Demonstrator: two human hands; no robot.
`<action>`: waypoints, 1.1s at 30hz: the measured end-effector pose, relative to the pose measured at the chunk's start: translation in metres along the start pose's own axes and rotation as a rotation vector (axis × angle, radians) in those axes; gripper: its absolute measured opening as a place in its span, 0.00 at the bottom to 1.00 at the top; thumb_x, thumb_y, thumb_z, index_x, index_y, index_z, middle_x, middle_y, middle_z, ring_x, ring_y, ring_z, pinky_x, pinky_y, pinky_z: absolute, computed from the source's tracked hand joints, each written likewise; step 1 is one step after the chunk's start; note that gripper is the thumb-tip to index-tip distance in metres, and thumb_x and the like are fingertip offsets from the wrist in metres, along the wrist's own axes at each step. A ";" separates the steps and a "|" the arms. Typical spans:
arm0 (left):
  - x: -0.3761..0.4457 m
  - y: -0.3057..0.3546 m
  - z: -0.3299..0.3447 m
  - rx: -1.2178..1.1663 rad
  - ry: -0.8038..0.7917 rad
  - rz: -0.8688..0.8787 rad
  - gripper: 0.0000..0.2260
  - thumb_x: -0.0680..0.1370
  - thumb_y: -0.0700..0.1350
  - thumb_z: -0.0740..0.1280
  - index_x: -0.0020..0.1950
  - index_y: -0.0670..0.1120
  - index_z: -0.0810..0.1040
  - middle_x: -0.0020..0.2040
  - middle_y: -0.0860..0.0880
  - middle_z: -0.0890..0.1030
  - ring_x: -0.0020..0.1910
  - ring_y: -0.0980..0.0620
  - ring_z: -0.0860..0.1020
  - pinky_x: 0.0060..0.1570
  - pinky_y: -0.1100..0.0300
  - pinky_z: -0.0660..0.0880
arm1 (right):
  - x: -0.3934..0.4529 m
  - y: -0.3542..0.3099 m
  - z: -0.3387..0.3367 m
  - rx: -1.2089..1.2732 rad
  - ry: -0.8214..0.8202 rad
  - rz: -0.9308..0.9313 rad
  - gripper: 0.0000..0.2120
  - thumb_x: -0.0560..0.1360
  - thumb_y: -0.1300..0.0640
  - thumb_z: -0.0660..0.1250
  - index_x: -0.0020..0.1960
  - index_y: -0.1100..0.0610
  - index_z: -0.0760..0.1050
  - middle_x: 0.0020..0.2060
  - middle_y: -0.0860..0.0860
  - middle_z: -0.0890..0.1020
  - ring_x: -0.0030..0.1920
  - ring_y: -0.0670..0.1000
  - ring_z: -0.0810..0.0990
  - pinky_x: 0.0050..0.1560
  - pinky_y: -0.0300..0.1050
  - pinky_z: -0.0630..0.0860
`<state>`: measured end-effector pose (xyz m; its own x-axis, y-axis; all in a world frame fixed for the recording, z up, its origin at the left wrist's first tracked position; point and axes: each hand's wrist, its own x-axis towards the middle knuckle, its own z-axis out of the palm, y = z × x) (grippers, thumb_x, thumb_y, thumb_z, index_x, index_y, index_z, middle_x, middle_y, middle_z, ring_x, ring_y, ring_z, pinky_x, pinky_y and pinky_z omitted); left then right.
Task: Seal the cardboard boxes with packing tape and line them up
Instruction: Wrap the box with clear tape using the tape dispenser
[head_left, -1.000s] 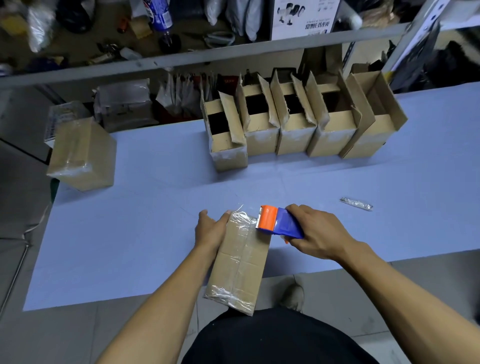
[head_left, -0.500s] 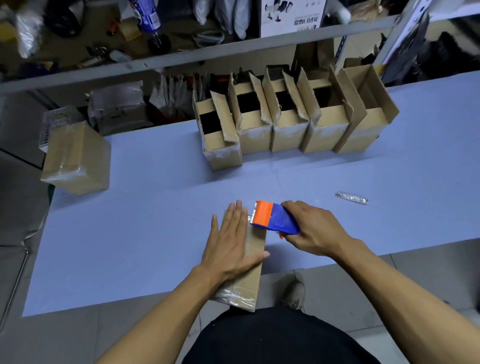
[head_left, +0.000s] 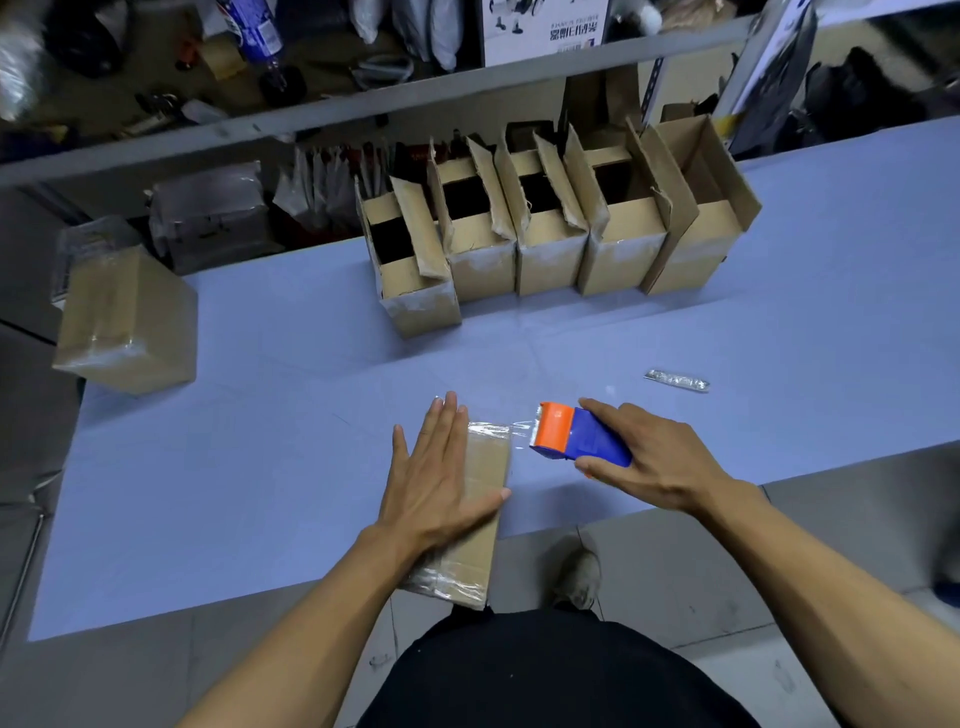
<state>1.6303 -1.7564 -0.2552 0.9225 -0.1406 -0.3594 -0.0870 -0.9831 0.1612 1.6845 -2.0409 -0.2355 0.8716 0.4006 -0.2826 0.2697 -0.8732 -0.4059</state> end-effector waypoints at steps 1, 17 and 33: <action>0.000 0.000 0.000 -0.001 -0.003 -0.002 0.47 0.72 0.74 0.46 0.77 0.47 0.30 0.77 0.51 0.28 0.76 0.54 0.28 0.74 0.40 0.35 | -0.002 0.002 -0.002 -0.023 -0.004 0.011 0.37 0.72 0.27 0.56 0.77 0.40 0.57 0.49 0.43 0.74 0.49 0.48 0.76 0.45 0.43 0.71; -0.005 0.015 0.009 -0.379 0.121 -0.064 0.43 0.75 0.69 0.52 0.78 0.48 0.35 0.77 0.56 0.30 0.76 0.58 0.29 0.75 0.59 0.34 | 0.059 -0.072 0.046 -0.260 0.101 0.275 0.36 0.77 0.45 0.65 0.78 0.58 0.55 0.58 0.60 0.74 0.54 0.61 0.76 0.44 0.50 0.68; 0.017 -0.007 -0.004 -1.262 0.491 -0.670 0.07 0.75 0.47 0.74 0.52 0.50 0.81 0.47 0.58 0.82 0.46 0.65 0.79 0.45 0.70 0.73 | 0.049 -0.095 0.061 0.662 0.390 0.232 0.04 0.78 0.61 0.66 0.49 0.56 0.81 0.34 0.40 0.78 0.38 0.40 0.77 0.39 0.33 0.69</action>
<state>1.6480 -1.7518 -0.2591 0.7122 0.5827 -0.3916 0.5237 -0.0694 0.8491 1.6761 -1.9212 -0.2639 0.9889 -0.0038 -0.1485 -0.1281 -0.5277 -0.8397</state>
